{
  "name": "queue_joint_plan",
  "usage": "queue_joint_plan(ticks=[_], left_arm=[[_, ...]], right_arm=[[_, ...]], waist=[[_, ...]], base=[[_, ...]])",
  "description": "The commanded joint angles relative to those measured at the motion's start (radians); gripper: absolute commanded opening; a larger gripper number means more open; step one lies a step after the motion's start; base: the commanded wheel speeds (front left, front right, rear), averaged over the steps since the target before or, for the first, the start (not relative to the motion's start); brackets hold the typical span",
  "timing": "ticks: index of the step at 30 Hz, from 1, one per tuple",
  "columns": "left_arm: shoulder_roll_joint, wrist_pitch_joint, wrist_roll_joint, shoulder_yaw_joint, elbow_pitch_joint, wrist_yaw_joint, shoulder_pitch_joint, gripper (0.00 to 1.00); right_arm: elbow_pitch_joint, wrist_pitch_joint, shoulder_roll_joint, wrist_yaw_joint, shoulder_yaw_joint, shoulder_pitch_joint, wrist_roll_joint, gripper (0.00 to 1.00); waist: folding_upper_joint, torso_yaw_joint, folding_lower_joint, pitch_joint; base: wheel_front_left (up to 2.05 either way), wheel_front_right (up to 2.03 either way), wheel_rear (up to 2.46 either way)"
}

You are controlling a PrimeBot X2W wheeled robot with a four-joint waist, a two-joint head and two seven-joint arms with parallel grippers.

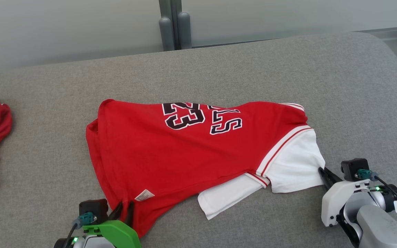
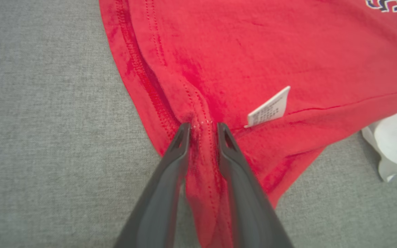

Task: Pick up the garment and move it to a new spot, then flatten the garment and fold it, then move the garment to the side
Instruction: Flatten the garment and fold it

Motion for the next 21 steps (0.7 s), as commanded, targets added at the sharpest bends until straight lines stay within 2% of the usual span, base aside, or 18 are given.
queue_joint_plan(ticks=[1,7,9,10,16,21], left_arm=[[0.007,0.002,-0.005,-0.002,0.003,0.002,-0.003,0.36],[0.009,0.002,-0.011,-0.009,0.011,0.002,0.0,0.26],[0.011,-0.001,-0.012,-0.01,0.012,0.003,-0.001,0.11],[0.011,-0.002,-0.013,-0.011,0.013,0.004,-0.001,0.0],[0.016,0.0,-0.025,-0.011,0.007,-0.003,0.004,0.0],[0.01,-0.003,-0.068,0.018,-0.05,-0.004,0.015,0.0]], right_arm=[[0.013,-0.002,-0.004,-0.002,0.005,-0.004,0.01,0.0],[0.026,-0.01,-0.009,-0.002,0.017,-0.011,0.022,0.0],[0.031,-0.012,-0.01,-0.002,0.021,-0.012,0.025,0.0],[0.033,-0.014,-0.01,-0.002,0.023,-0.013,0.027,0.0],[0.031,-0.032,-0.012,-0.002,0.035,-0.022,0.043,0.0],[-0.024,-0.054,-0.024,-0.002,0.04,-0.029,0.087,0.0]], waist=[[0.0,0.0,0.0,0.0],[0.0,-0.001,0.0,-0.001],[0.0,-0.001,0.0,-0.003],[0.0,-0.001,0.0,-0.004],[0.0,0.002,0.0,-0.007],[0.0,0.006,0.0,-0.02]], base=[[0.0,0.0,0.0],[0.0,0.0,0.0],[0.0,0.0,0.0],[0.0,0.0,0.0],[0.0,0.0,0.0],[0.0,0.0,0.0]])
